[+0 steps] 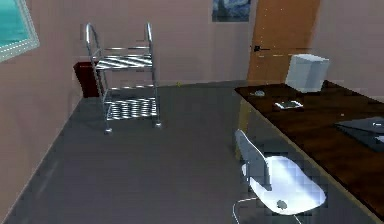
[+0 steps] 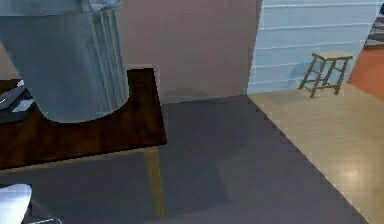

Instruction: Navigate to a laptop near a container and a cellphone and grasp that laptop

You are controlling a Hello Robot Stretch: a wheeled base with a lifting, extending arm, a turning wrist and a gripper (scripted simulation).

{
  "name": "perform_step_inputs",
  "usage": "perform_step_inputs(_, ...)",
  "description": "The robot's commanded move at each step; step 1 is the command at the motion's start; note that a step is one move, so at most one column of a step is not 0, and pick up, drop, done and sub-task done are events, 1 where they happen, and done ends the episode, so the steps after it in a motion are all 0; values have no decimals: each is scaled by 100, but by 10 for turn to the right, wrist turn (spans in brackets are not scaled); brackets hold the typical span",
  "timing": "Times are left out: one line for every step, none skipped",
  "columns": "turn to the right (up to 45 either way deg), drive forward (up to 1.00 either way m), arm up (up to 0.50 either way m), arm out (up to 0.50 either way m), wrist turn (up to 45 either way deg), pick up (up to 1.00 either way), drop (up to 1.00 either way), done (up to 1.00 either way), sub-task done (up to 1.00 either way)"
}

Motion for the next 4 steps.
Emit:
perform_step_inputs(0, 100, 0, 0, 0, 0, 0, 0, 0)
perform_step_inputs(270, 0, 0, 0, 0, 0, 0, 0, 0)
perform_step_inputs(0, 20, 0, 0, 0, 0, 0, 0, 0)
perform_step_inputs(90, 0, 0, 0, 0, 0, 0, 0, 0)
